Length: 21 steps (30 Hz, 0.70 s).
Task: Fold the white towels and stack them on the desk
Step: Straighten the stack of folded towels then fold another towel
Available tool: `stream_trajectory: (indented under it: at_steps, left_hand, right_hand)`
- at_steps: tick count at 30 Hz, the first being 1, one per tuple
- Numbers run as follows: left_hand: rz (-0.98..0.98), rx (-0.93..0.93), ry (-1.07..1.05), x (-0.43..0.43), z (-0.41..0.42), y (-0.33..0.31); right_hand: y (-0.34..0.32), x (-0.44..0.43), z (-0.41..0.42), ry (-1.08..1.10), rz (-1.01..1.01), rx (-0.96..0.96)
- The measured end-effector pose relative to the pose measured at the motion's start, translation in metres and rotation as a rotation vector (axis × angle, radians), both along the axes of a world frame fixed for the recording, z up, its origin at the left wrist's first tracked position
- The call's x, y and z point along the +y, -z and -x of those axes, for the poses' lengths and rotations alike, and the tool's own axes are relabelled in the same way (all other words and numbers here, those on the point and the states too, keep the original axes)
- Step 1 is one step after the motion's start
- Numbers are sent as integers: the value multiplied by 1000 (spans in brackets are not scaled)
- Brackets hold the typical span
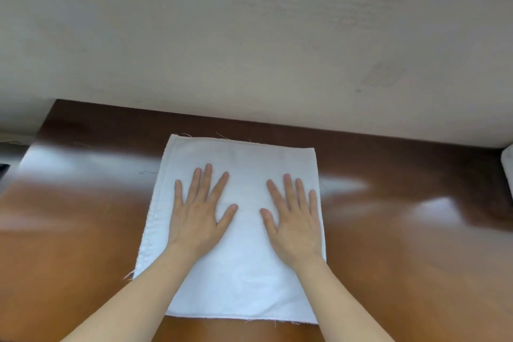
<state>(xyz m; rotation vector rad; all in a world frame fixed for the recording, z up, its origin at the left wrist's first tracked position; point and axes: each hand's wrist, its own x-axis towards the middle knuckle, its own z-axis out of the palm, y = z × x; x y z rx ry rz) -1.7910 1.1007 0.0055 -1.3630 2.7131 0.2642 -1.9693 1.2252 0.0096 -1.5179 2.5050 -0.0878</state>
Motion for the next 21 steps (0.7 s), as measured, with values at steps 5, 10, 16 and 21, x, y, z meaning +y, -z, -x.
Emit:
stream_trajectory:
  at_steps: [5,10,16,21]
  left_hand:
    - [-14,-15,-196,-29,-26,-9]
    - [-13,84,182,-14,-17,-5]
    - [-74,49,241,-19,-39,-9]
    - [-89,92,430,1,-108,-22]
  right_hand:
    - [-6,-1,-5,298,-24,-19]
    - [-20,-34,-32,33,43,-77]
    - [-14,-31,-44,142,-98,-111]
    - [-28,20,-37,234,-150,-108]
